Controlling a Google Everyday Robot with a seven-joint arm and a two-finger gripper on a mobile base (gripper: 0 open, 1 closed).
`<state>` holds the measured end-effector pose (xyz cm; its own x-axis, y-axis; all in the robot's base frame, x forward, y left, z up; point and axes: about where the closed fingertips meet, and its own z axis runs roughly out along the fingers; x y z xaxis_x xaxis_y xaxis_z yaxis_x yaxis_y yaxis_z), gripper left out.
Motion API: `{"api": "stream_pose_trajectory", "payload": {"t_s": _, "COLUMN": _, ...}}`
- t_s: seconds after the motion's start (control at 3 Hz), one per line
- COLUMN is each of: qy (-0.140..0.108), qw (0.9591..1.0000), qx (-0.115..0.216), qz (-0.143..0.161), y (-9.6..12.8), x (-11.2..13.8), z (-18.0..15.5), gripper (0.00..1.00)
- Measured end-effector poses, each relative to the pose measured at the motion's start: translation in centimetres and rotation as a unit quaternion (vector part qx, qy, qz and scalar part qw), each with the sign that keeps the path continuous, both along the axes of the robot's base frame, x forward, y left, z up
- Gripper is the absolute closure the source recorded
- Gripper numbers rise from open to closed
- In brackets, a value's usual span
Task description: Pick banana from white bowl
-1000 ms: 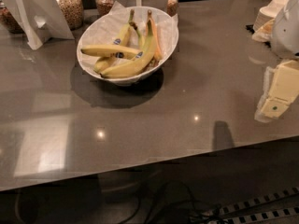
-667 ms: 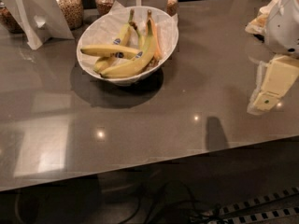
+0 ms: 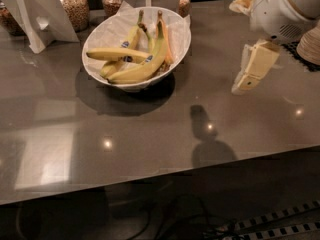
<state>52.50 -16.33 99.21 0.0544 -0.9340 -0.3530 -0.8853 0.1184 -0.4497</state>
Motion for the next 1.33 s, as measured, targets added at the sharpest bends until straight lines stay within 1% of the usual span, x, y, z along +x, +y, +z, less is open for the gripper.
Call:
{"api": "stream_pose_trajectory", "payload": {"t_s": 0.33, "qy": -0.03, "qw": 0.9983, "qx": 0.026, "qz": 0.042, "y": 2.8, "x": 3.1, "z": 0.8, "gripper": 0.0}}
{"api": "stream_pose_trajectory", "payload": {"t_s": 0.67, "qy": -0.047, "qw": 0.9934, "qx": 0.055, "qz": 0.089, "y": 6.6, "x": 5.5, "z": 2.0, "gripper": 0.0}}
{"api": "stream_pose_trajectory", "payload": {"t_s": 1.0, "qy": -0.047, "qw": 0.9933, "qx": 0.055, "qz": 0.09, "y": 6.6, "x": 5.5, "z": 2.0, "gripper": 0.0}}
{"api": "stream_pose_trajectory", "payload": {"t_s": 1.33, "qy": -0.056, "qw": 0.989, "qx": 0.051, "qz": 0.127, "y": 8.5, "x": 5.9, "z": 2.1, "gripper": 0.0}}
